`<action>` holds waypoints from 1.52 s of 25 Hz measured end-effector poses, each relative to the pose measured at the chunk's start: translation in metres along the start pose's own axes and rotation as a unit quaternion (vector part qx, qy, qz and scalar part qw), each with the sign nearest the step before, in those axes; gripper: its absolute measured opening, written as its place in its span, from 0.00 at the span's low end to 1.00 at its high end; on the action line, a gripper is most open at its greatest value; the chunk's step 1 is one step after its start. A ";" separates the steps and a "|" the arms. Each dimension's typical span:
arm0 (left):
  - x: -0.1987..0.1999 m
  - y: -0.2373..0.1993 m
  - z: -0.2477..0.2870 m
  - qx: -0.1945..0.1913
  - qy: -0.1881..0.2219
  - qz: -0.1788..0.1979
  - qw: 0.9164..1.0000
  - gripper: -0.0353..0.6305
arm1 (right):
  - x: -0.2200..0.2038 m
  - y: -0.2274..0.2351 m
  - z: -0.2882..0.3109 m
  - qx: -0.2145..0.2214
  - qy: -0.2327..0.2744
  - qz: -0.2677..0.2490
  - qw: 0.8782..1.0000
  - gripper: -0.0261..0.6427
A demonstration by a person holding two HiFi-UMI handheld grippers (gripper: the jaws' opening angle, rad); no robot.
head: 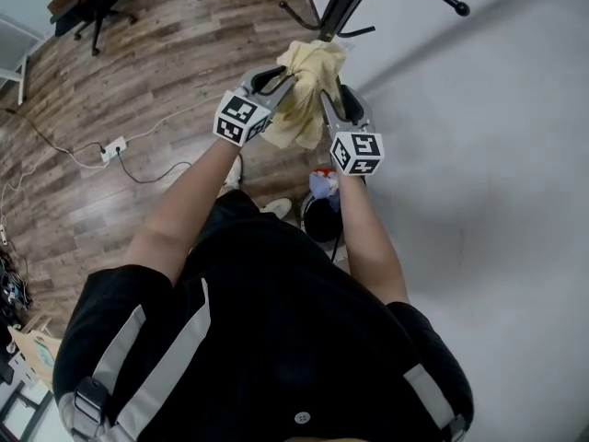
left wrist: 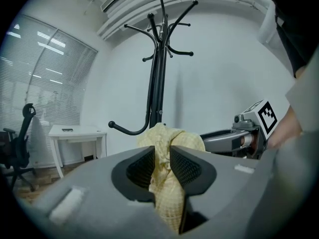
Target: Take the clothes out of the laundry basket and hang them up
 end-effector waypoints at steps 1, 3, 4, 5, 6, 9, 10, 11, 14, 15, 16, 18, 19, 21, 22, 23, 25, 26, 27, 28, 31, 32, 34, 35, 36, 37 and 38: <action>-0.001 0.001 -0.001 0.002 -0.001 0.000 1.000 0.20 | 0.001 0.001 -0.002 0.002 0.002 0.001 1.000 0.36; -0.001 0.002 -0.005 0.005 -0.003 -0.001 1.000 0.20 | 0.005 0.001 -0.006 0.006 0.006 -0.001 1.000 0.36; 0.000 0.002 -0.007 0.009 -0.003 0.001 1.000 0.20 | 0.007 0.001 -0.007 0.009 0.009 -0.002 1.000 0.36; 0.001 0.001 -0.010 0.011 -0.003 0.002 1.000 0.21 | 0.011 0.001 -0.009 0.012 0.011 -0.004 1.000 0.36; 0.003 0.001 -0.012 0.012 -0.002 0.003 1.000 0.21 | 0.014 0.001 -0.010 0.015 0.014 -0.006 1.000 0.36; 0.010 -0.001 -0.021 0.014 0.000 0.004 1.000 0.21 | 0.023 0.000 -0.011 0.027 0.020 -0.014 0.999 0.35; 0.013 -0.002 -0.024 0.016 0.003 0.005 1.000 0.21 | 0.026 -0.001 -0.012 0.032 0.022 -0.017 0.999 0.35; 0.017 -0.002 -0.028 0.017 0.007 0.005 1.000 0.21 | 0.029 -0.003 -0.014 0.036 0.024 -0.021 0.999 0.35; 0.033 0.004 -0.043 0.012 0.022 0.016 1.000 0.21 | 0.041 -0.015 -0.025 0.050 0.032 -0.033 0.998 0.35; 0.040 0.007 -0.049 0.007 0.029 0.026 0.999 0.21 | 0.047 -0.019 -0.029 0.054 0.037 -0.037 0.997 0.35; 0.048 0.011 -0.053 0.000 0.035 0.036 0.999 0.21 | 0.052 -0.024 -0.034 0.057 0.042 -0.039 0.997 0.35; 0.064 0.017 -0.062 -0.020 0.047 0.051 0.997 0.21 | 0.065 -0.035 -0.045 0.057 0.053 -0.045 0.996 0.35; 0.071 0.019 -0.066 -0.031 0.053 0.055 0.997 0.21 | 0.070 -0.040 -0.051 0.054 0.058 -0.049 0.996 0.35; 0.080 0.029 -0.069 -0.056 0.065 0.065 0.994 0.21 | 0.073 -0.047 -0.066 0.042 0.068 -0.057 0.995 0.35; 0.082 0.037 -0.069 -0.070 0.071 0.072 0.992 0.21 | 0.070 -0.048 -0.075 0.033 0.074 -0.060 0.995 0.35; 0.082 0.046 -0.066 -0.086 0.077 0.080 0.990 0.21 | 0.066 -0.047 -0.084 0.022 0.078 -0.062 0.995 0.35; 0.085 0.065 -0.060 -0.123 0.087 0.090 0.985 0.21 | 0.060 -0.044 -0.104 -0.007 0.085 -0.063 0.994 0.35; 0.088 0.073 -0.056 -0.143 0.091 0.091 0.981 0.21 | 0.058 -0.043 -0.114 -0.026 0.087 -0.061 0.994 0.35; 0.091 0.081 -0.053 -0.166 0.094 0.091 0.977 0.21 | 0.057 -0.043 -0.124 -0.048 0.087 -0.058 0.993 0.35; 0.094 0.089 -0.051 -0.189 0.096 0.090 0.973 0.22 | 0.055 -0.045 -0.136 -0.073 0.087 -0.053 0.992 0.36; 0.102 0.116 -0.050 -0.258 0.094 0.087 0.958 0.27 | 0.047 -0.054 -0.181 -0.148 0.084 -0.030 0.985 0.39; 0.102 0.126 -0.049 -0.279 0.092 0.085 0.952 0.30 | 0.042 -0.056 -0.197 -0.170 0.080 -0.022 0.982 0.43; 0.096 0.144 -0.045 -0.314 0.095 0.080 0.941 0.34 | 0.029 -0.060 -0.226 -0.211 0.072 -0.008 0.975 0.49; 0.091 0.154 -0.043 -0.329 0.096 0.076 0.936 0.37 | 0.021 -0.061 -0.240 -0.230 0.068 -0.002 0.971 0.51; 0.086 0.164 -0.041 -0.342 0.094 0.071 0.932 0.40 | 0.013 -0.062 -0.253 -0.247 0.062 0.005 0.967 0.52; 0.080 0.173 -0.038 -0.353 0.088 0.064 0.929 0.42 | 0.004 -0.063 -0.266 -0.262 0.056 0.012 0.963 0.53; 0.073 0.182 -0.036 -0.363 0.078 0.057 0.927 0.45 | -0.006 -0.063 -0.277 -0.273 0.048 0.018 0.961 0.55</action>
Point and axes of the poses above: the fingertips, and each gripper's own axes: z forward along the fingers, y to its right, x out of its top, the point moved 7 cm from there along -z, backward along the fingers, and after that the axes turned 7 degrees about z, right-handed, at the moved point
